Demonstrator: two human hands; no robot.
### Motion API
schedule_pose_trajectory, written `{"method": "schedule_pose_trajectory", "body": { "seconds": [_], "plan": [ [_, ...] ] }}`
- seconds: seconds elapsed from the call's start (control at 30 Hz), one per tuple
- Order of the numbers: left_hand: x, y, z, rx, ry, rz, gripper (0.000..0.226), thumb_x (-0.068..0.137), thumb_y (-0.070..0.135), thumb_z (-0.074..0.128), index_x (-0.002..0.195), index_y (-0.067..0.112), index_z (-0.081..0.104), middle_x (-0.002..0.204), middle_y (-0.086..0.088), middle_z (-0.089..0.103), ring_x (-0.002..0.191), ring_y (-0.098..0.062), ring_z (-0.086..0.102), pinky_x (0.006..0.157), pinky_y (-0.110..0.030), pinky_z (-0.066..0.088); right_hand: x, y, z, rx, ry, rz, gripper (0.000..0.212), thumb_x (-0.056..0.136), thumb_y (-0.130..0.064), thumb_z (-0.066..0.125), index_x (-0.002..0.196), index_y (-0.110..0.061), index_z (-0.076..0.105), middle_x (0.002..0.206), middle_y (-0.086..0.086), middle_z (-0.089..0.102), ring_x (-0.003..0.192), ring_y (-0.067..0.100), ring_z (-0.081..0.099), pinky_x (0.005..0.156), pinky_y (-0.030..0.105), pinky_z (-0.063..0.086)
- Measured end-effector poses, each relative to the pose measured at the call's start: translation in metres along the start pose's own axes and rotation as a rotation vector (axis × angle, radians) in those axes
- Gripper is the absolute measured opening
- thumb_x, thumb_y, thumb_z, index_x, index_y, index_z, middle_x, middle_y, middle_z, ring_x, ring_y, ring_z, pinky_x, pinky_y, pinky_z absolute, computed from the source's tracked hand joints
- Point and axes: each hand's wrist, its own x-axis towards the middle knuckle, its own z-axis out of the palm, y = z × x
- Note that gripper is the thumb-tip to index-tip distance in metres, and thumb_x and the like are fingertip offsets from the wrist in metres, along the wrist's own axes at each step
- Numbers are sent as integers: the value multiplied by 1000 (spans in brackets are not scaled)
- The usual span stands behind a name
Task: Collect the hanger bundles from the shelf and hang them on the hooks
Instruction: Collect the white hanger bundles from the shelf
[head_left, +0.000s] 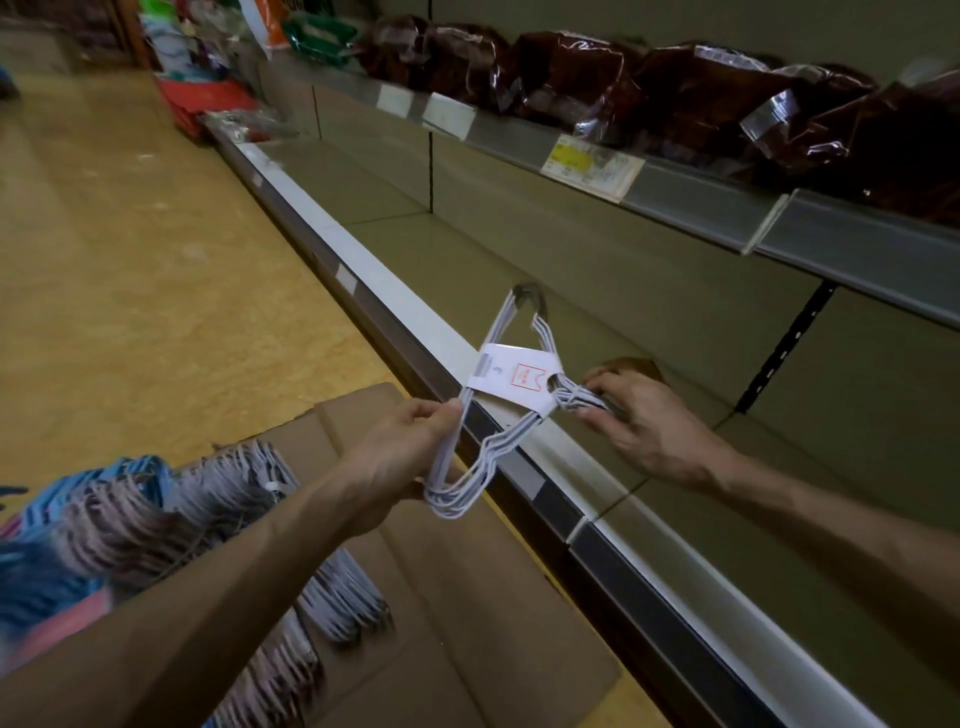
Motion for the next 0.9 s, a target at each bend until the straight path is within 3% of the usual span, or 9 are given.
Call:
{"method": "schedule_pose_trajectory", "body": {
  "seconds": [0.07,0.17,0.27,0.33,0.47,0.57,0.63,0.77,0.9],
  "plan": [
    [-8,0,-9,-122,-25,-25,39,98,49,49,122,19,54,107,-12,69,87,-34,73,74,-45,61,8,-16,3,4,26,-30,28,100,-32,53,118,-13,64,123,-4,49,112,6,42,90,17,30],
    [-19,0,-22,-171,38,23,33,102,42,45,121,18,56,94,-13,68,70,-30,71,57,-36,57,23,-36,7,19,33,-59,30,97,-35,57,117,-15,67,132,-1,48,120,3,32,97,19,25],
    [-24,-4,-39,-230,199,85,31,104,36,44,112,13,63,71,-5,66,55,-24,65,48,-31,51,35,-56,13,161,67,-45,30,91,-42,66,114,-25,66,130,-6,47,124,7,39,103,27,35],
    [-28,-7,-52,-279,270,90,32,104,34,46,109,9,65,65,-3,65,51,-25,63,45,-29,49,41,-72,16,317,86,10,43,83,-49,72,120,-30,60,130,-7,45,122,9,46,103,28,41],
    [-39,-10,-79,-406,334,77,32,104,33,47,107,6,64,58,-3,65,47,-23,61,41,-27,47,53,-97,24,770,98,255,77,79,-53,74,141,-16,46,136,0,51,118,15,57,97,34,52],
    [-46,-11,-93,-497,373,66,32,104,32,45,109,5,63,57,-5,63,44,-20,61,39,-25,48,63,-121,31,1376,-19,456,58,92,-44,62,133,-3,55,124,14,64,106,28,68,81,38,62],
    [-50,-13,-98,-543,393,58,32,105,31,44,110,4,60,55,-4,63,43,-19,61,40,-26,50,69,-138,35,1591,-46,515,45,99,-40,55,124,-3,63,116,16,68,100,29,68,74,35,62],
    [-55,-17,-103,-574,395,25,34,105,32,41,116,3,56,67,-8,65,48,-20,64,41,-27,50,84,-163,43,1688,-49,544,28,102,-29,52,105,-4,64,104,20,73,90,32,72,69,36,62],
    [-56,-23,-114,-516,409,-15,38,106,34,41,119,2,57,81,-14,65,52,-20,65,48,-29,51,93,-178,47,1733,-12,543,28,102,-18,53,115,6,58,102,28,72,88,38,74,73,40,63]
  ]
}}
